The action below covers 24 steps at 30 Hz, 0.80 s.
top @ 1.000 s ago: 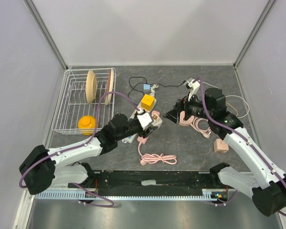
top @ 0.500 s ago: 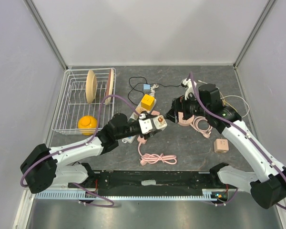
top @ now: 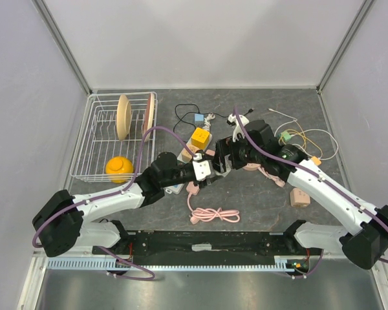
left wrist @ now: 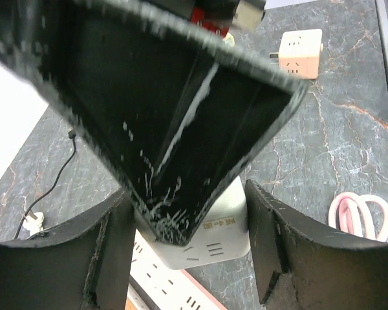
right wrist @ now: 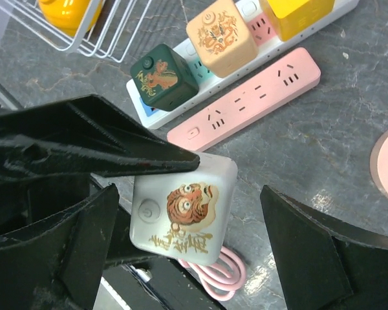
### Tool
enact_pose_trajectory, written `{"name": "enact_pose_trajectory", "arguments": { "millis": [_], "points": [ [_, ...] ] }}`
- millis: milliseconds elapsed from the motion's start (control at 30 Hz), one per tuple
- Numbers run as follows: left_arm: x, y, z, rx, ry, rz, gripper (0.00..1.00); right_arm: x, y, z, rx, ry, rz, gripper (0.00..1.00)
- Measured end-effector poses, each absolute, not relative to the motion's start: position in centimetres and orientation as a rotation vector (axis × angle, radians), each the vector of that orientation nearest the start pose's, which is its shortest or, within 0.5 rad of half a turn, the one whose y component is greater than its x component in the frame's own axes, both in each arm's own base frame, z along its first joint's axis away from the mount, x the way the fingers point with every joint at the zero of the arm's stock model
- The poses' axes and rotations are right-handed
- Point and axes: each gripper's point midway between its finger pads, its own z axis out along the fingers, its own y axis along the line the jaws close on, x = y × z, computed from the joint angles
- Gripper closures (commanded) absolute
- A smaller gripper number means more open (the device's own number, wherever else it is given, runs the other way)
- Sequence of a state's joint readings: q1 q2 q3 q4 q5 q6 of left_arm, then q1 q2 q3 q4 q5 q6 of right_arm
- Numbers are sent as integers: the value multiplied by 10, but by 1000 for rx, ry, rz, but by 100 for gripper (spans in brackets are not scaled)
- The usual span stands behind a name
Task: Insert the plug
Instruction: Adjust the plug.
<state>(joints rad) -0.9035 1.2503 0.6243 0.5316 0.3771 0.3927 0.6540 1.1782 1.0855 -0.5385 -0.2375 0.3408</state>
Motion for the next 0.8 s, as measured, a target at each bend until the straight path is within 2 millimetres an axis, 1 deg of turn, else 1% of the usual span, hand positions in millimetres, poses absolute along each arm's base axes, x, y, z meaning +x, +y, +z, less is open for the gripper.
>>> {"name": "enact_pose_trajectory", "arguments": {
  "millis": [67,267,367,433,500,533,567,633,667,700,733,767,800],
  "points": [
    [213,-352,208,1248,1162,-698,83,237,253,214,-465,2277,777,3],
    [213,-353,209,1247,1160,-698,83,240,257,200,-390,2327,708,10],
    [214,-353,209,1247,1161,-697,83,239,258,195,-374,2346,682,14],
    [214,-353,208,1248,1164,-697,82,239,258,195,-370,2353,670,19],
    [215,-353,207,1247,1167,-694,80,238,259,195,-373,2358,661,31],
    [215,-353,206,1247,1169,-693,74,238,259,196,-372,2362,658,37],
    [216,-354,205,1248,1172,-692,69,238,260,196,-380,2362,653,49],
    [217,-354,203,1250,1178,-690,57,238,259,195,-379,2369,635,63],
    [217,-355,202,1251,1180,-688,53,239,257,194,-377,2373,622,75],
    [218,-355,202,1250,1183,-686,49,239,257,194,-379,2376,614,81],
    [219,-356,201,1249,1185,-684,39,239,257,194,-379,2376,613,85],
    [219,-356,201,1246,1187,-680,32,240,257,193,-381,2376,605,93],
    [220,-355,201,1241,1191,-673,25,240,257,193,-382,2376,602,96]
  ]
}}
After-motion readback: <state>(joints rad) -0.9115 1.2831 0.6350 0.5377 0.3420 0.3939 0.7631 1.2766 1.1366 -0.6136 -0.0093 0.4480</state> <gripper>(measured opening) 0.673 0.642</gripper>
